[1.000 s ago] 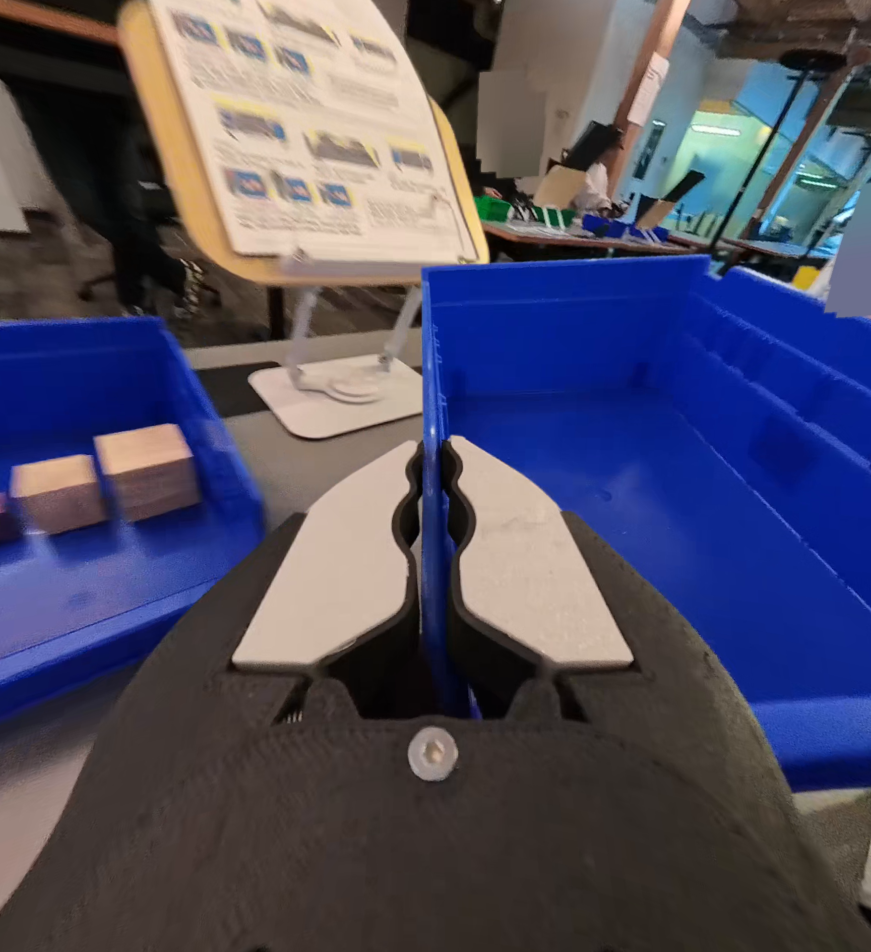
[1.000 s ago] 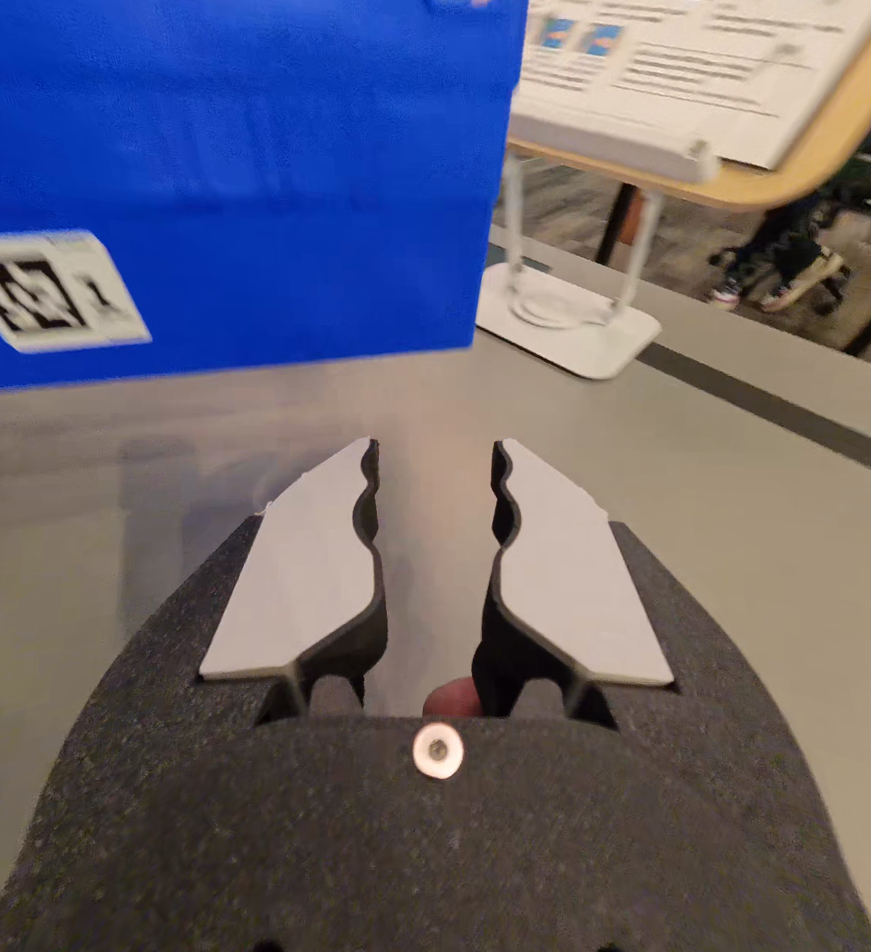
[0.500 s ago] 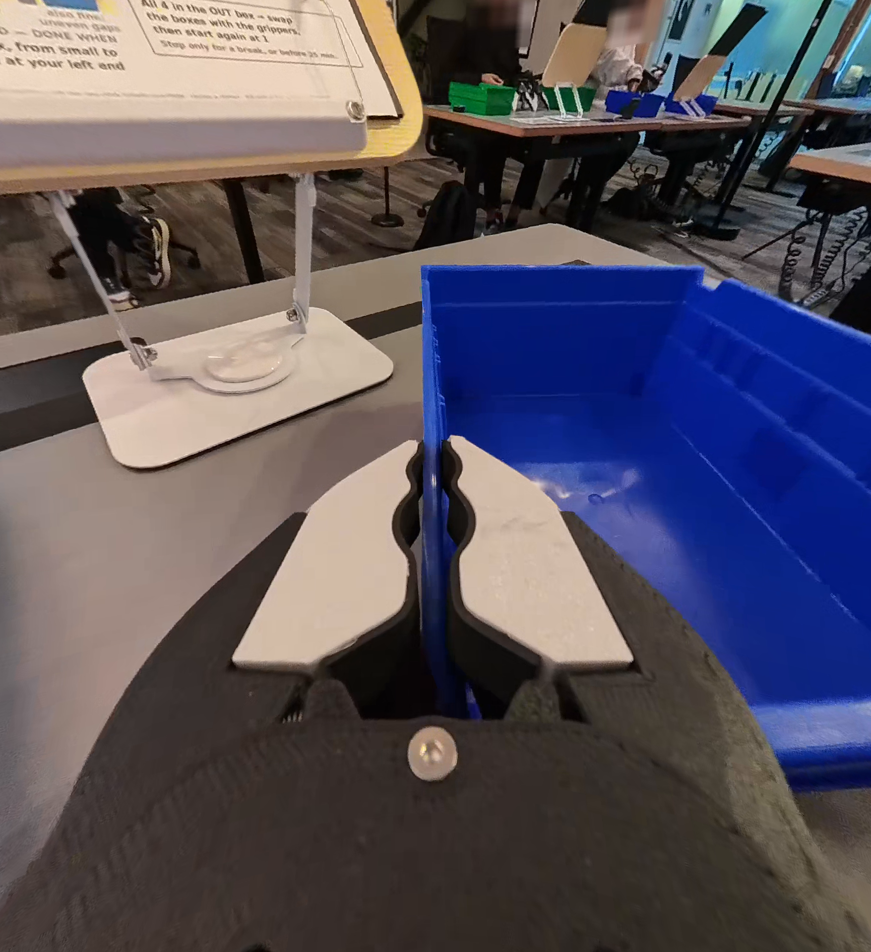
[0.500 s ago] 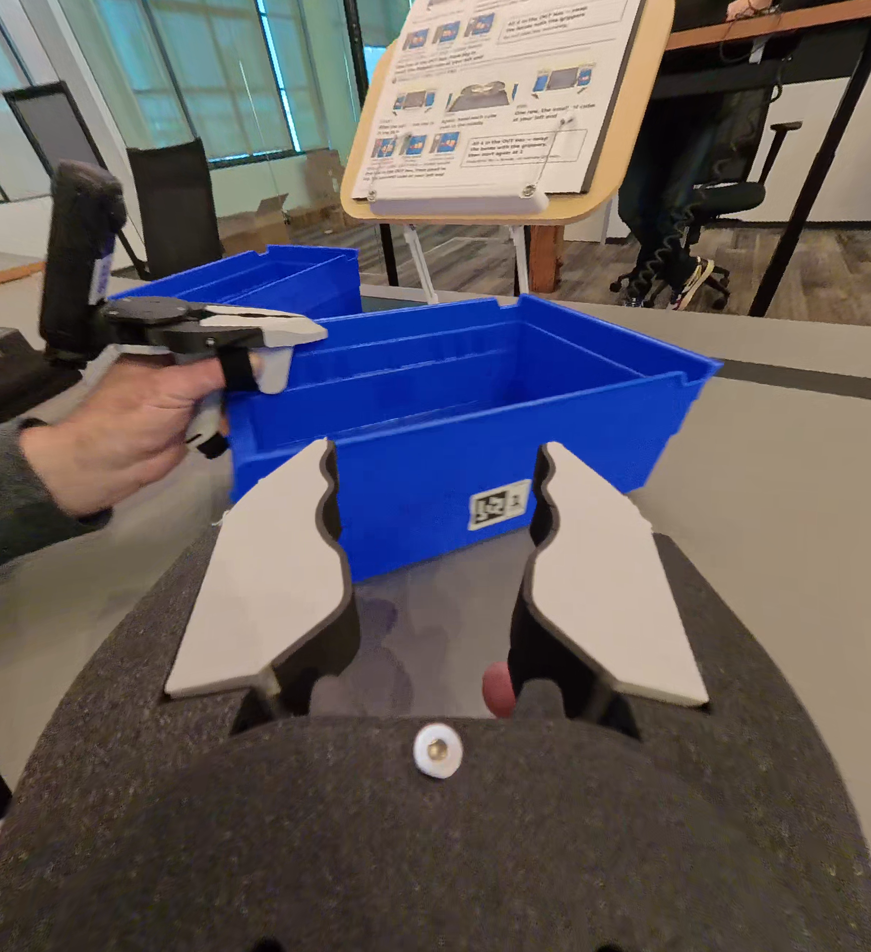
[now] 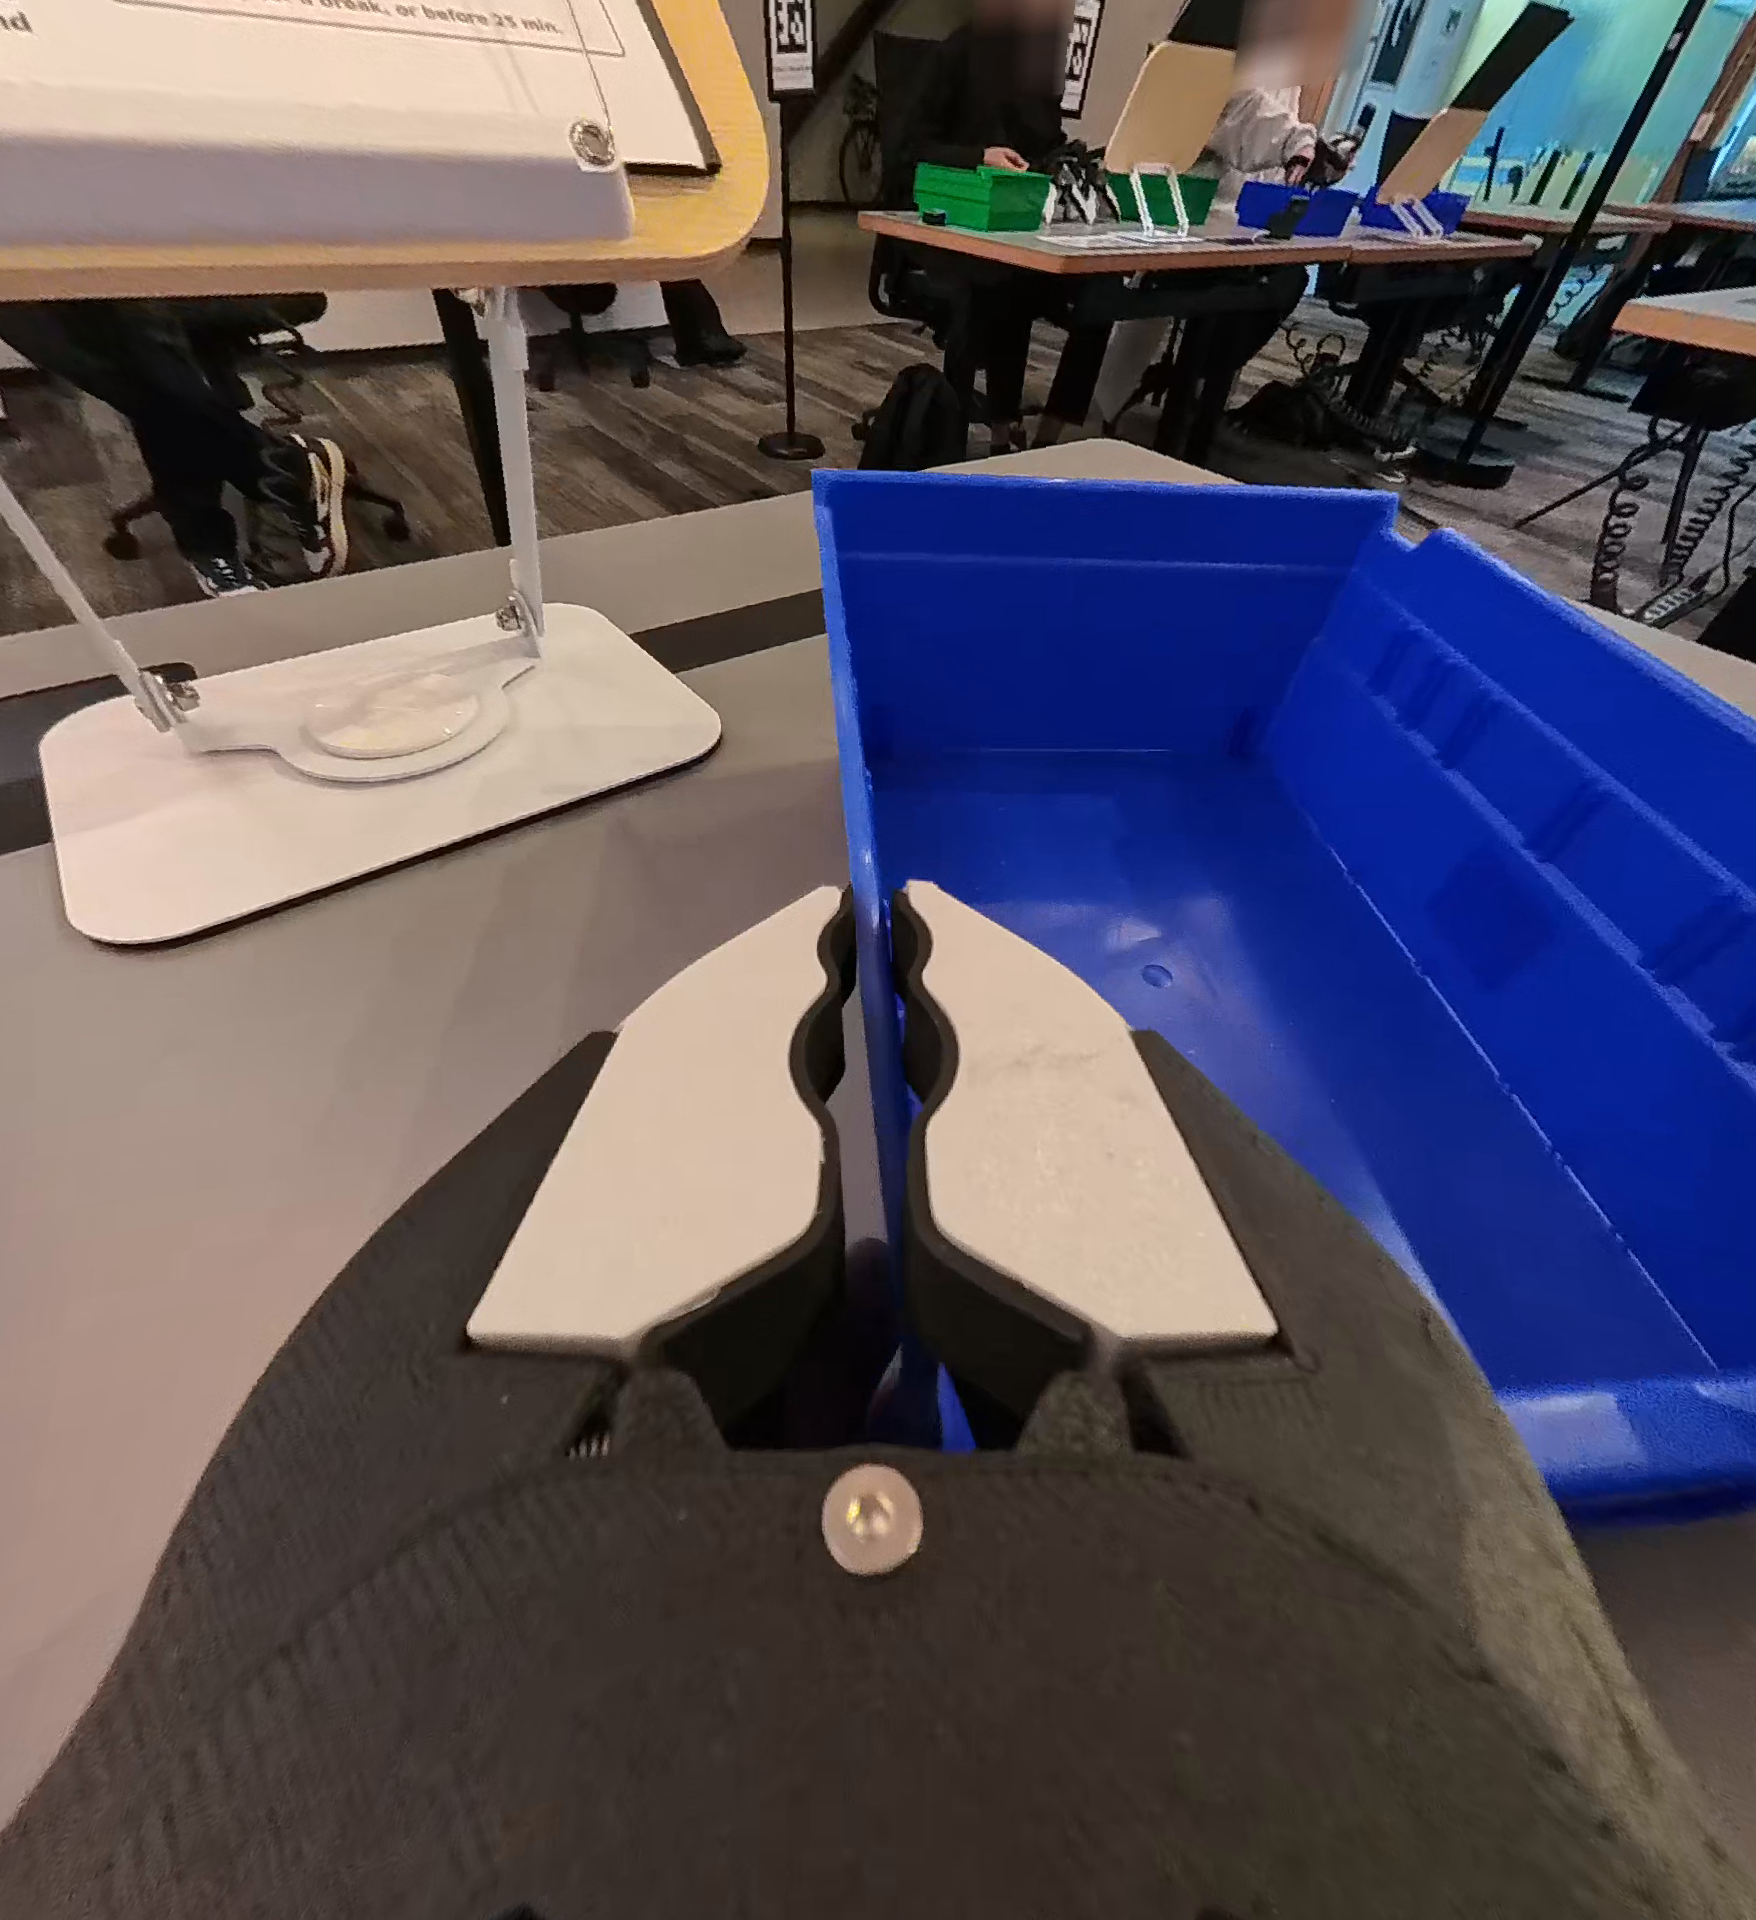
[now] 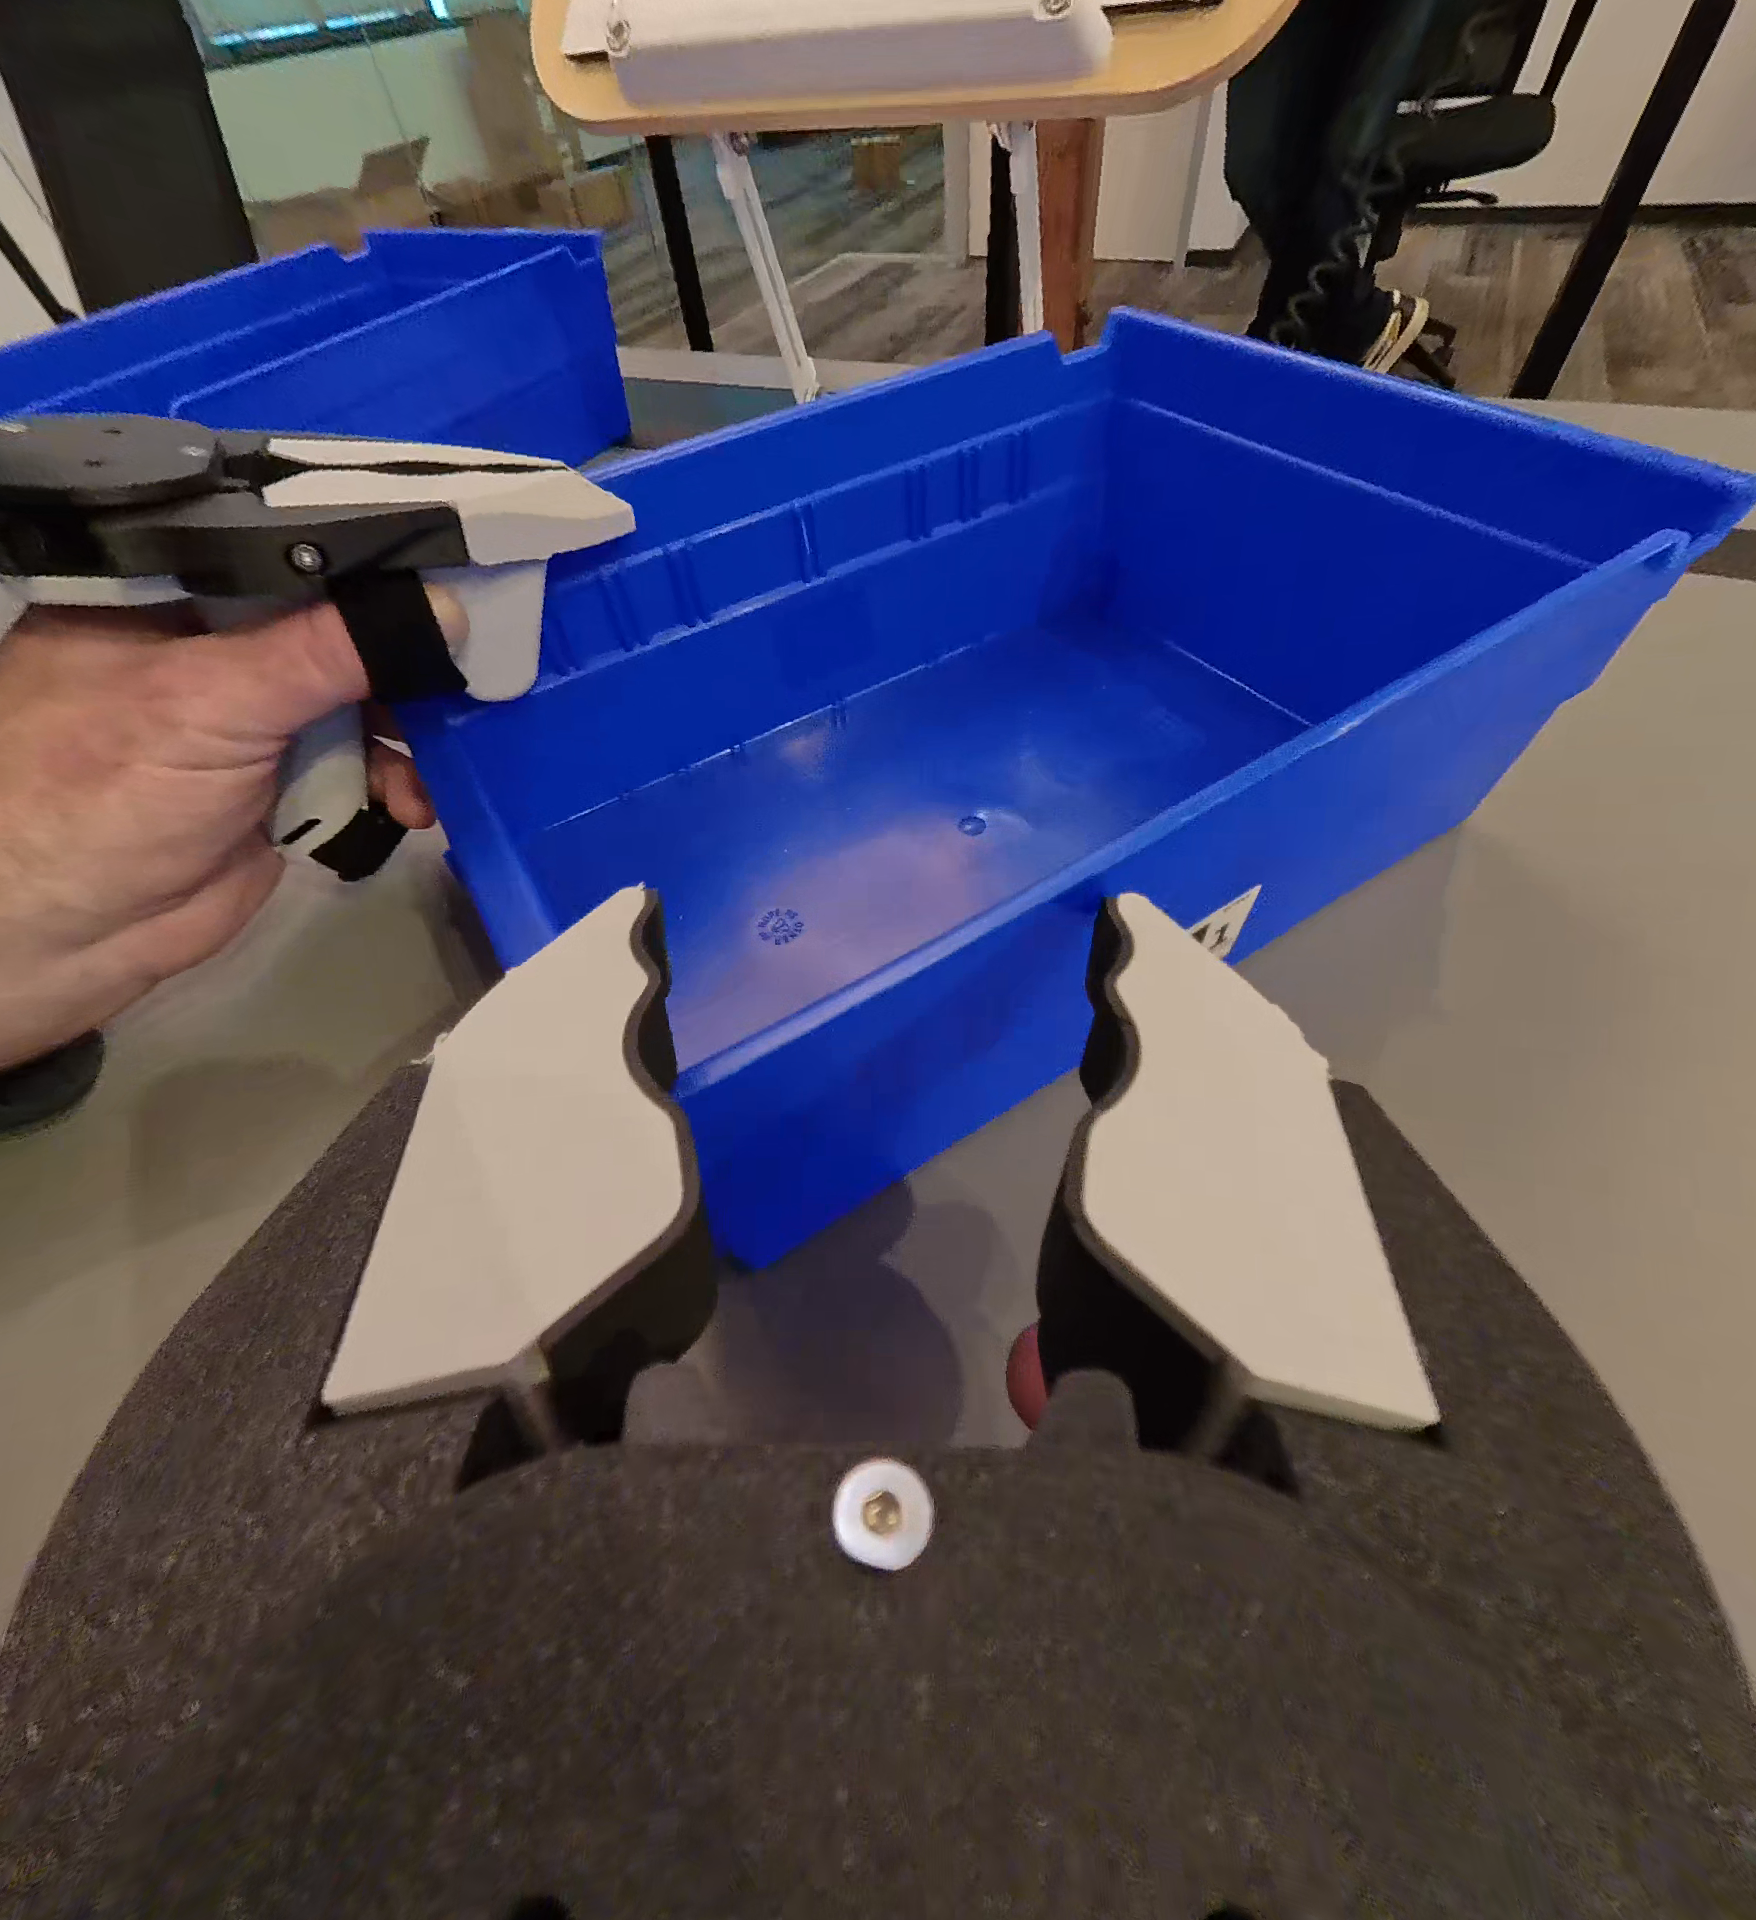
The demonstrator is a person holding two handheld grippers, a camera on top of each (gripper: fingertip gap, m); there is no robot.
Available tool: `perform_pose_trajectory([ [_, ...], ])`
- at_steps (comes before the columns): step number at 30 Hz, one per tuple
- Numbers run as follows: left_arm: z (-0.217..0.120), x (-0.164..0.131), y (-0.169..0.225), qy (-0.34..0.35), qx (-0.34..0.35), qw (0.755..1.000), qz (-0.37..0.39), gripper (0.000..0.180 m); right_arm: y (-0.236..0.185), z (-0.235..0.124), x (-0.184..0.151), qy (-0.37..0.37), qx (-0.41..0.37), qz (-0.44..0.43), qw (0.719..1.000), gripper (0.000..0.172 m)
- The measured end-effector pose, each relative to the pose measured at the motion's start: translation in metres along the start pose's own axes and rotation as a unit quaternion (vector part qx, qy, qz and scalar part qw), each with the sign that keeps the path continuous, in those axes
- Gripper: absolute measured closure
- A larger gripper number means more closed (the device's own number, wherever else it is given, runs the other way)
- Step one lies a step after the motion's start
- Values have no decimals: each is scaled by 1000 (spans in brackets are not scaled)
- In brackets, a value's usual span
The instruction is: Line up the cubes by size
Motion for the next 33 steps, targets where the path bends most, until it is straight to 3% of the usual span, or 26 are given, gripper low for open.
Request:
perform_pose_trajectory([
  [13, 3, -8, 38, -34, -80, 996, -23, 145, 54, 1, -7, -55, -56, -33, 996, 127],
  [23, 40, -8, 81, -34, -130, 987, -84, 135, 134, 5, -16, -94, -123, -45, 987, 151],
  [33, 83, 0, 99, -22, -141, 982, -126, 130, 195, 22, -20, -112, -153, -56, 980, 162],
])
Point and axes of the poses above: each gripper's, where its closed fingertips meet, z out along the fingers, x out of its top, y = z × x across the jaws, the point moved 3 cm from there along -z, back along the fingers, and after that the axes turned 11 degrees about -z, right-handed, at the moved point
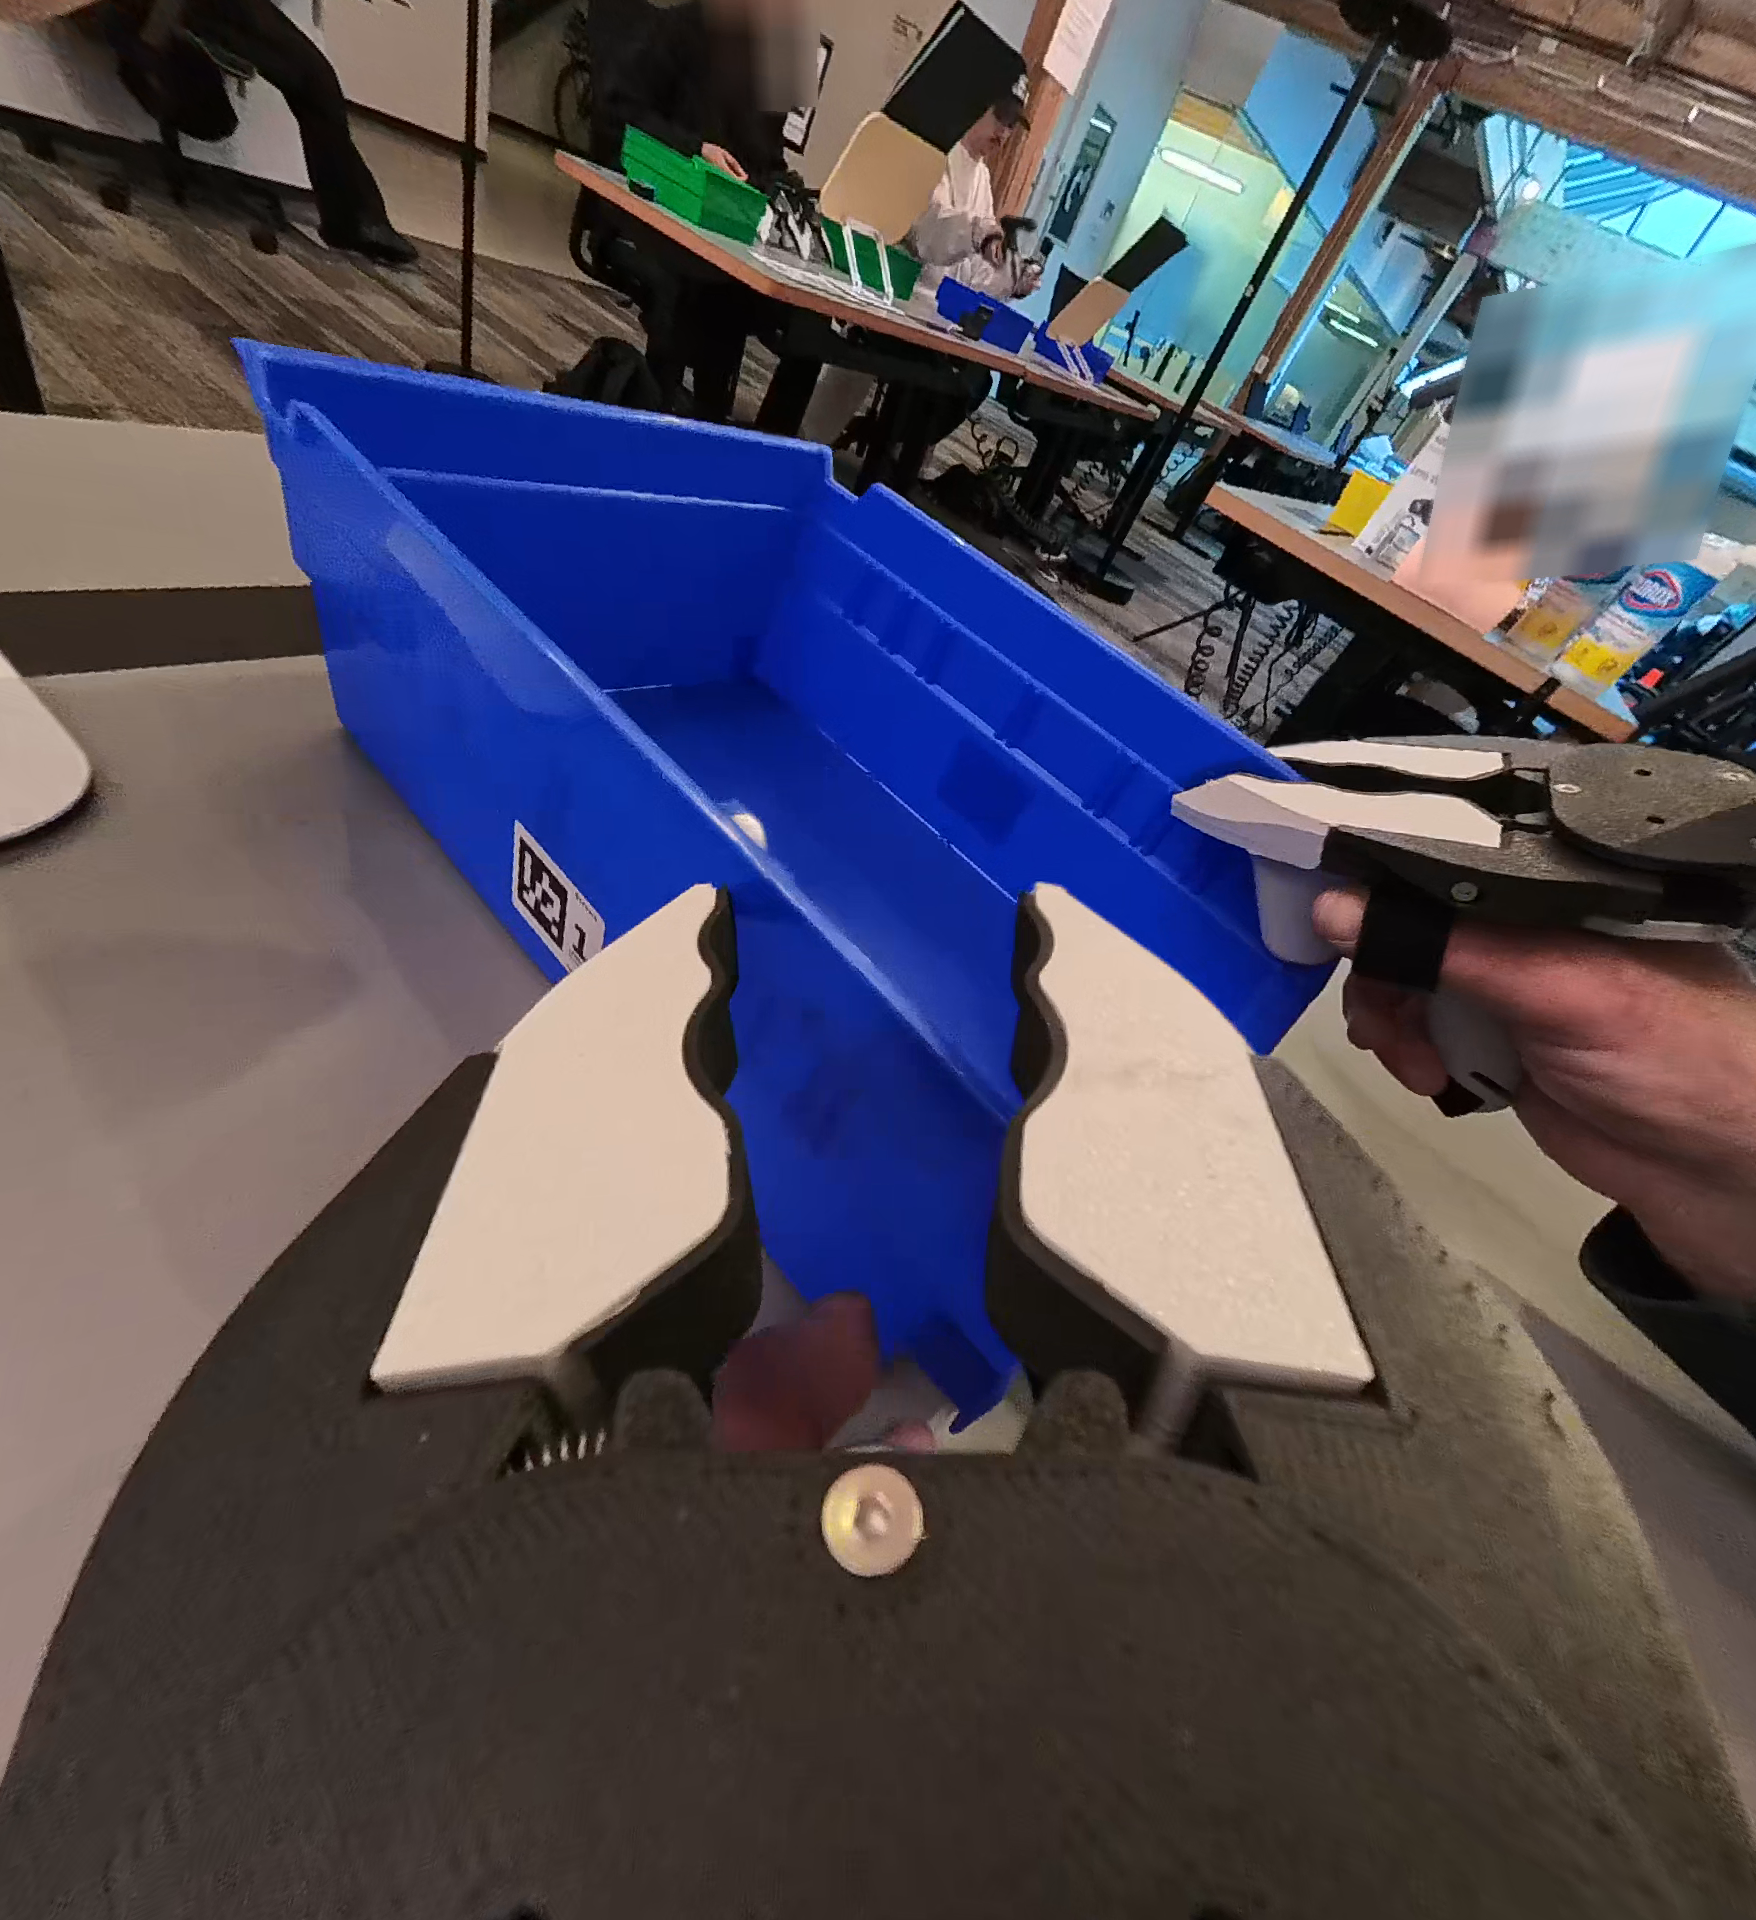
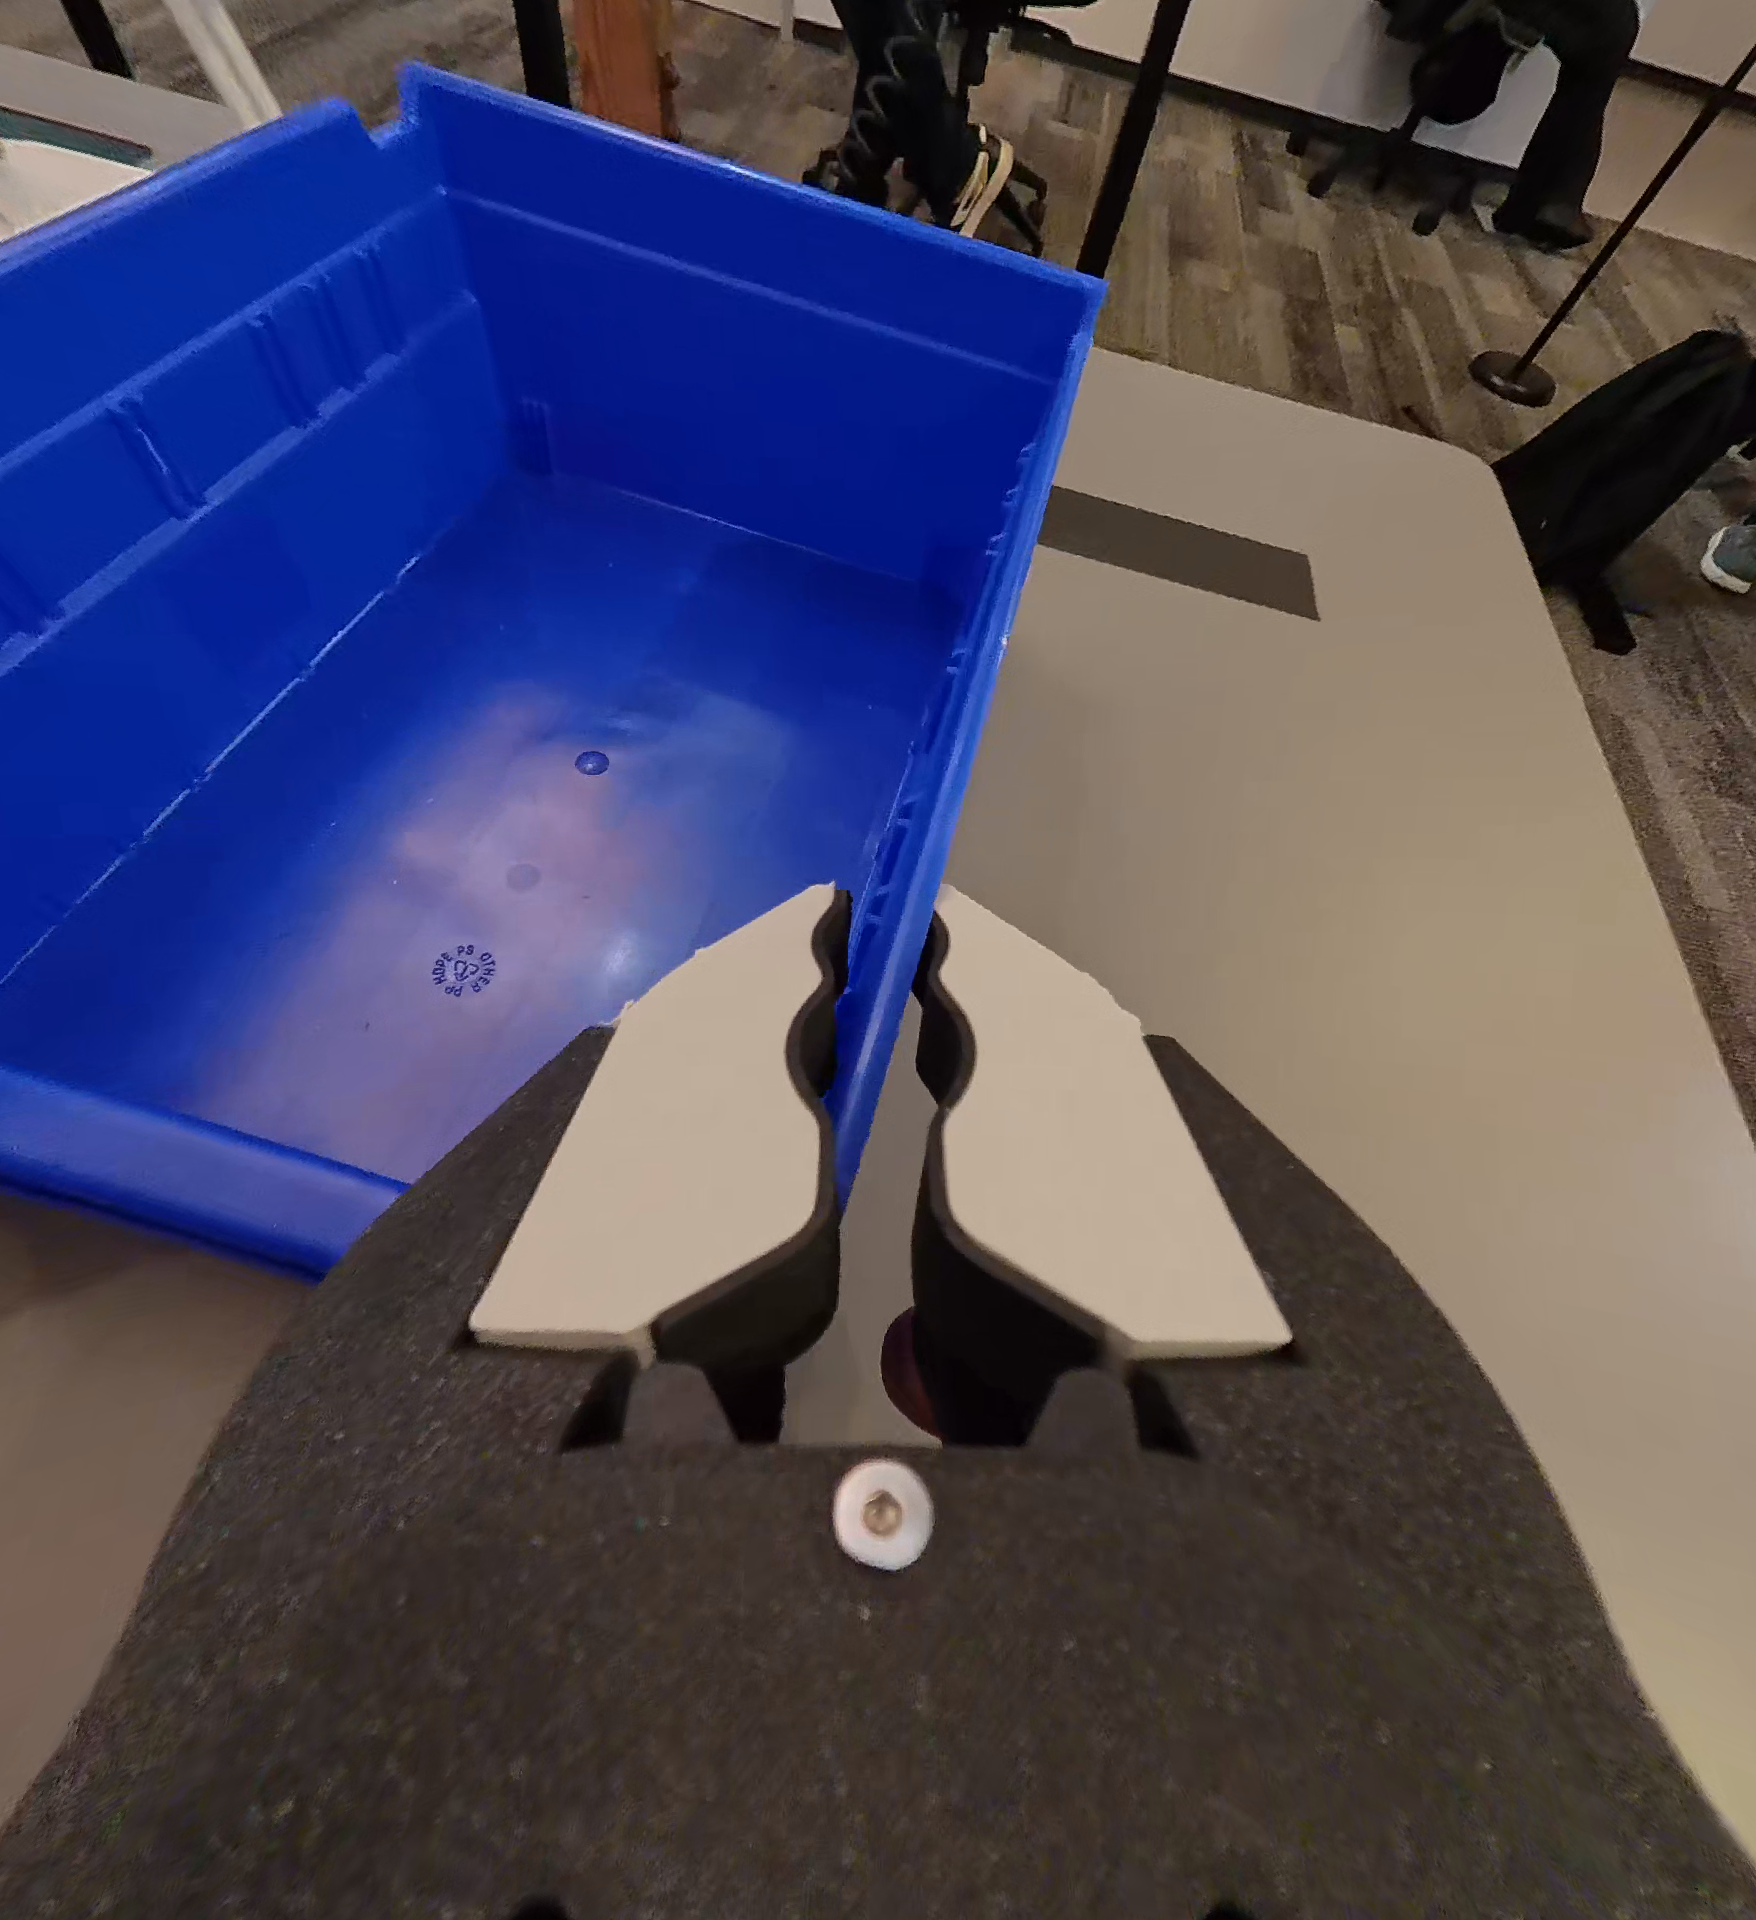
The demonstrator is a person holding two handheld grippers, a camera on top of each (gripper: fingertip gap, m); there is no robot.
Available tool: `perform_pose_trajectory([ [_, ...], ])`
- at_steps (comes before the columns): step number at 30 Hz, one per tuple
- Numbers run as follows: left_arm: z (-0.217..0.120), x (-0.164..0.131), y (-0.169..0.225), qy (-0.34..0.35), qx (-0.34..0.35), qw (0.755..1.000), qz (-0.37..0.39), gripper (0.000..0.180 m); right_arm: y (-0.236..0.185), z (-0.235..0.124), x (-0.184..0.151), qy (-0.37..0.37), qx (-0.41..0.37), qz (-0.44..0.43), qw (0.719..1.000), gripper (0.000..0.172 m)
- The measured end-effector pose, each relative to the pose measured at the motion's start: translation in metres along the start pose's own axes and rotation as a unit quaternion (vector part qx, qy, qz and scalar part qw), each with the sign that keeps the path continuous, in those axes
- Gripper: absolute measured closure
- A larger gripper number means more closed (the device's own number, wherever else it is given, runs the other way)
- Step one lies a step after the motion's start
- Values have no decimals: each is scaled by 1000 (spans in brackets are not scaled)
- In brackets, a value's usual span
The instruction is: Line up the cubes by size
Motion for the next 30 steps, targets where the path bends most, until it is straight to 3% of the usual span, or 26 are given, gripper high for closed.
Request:
perform_pose_trajectory([
  [17, 57, 15, -3, 38, -9, 996, -74, 129, 54, 50, 5, -8, -13, -4, 1000, 165],
  [30, 100, 29, -14, 46, 2, 996, -73, 131, 86, 78, 8, -9, -31, 0, 999, 164],
])
Point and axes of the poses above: each gripper's, where its closed fingertips meet, z out along the fingers, x out of its top, y = z × x across the jaws, the point moved 3 cm from there along -z, back along the fingers, and after that the axes turned 11 degrees about -z, right-handed, at the moved point
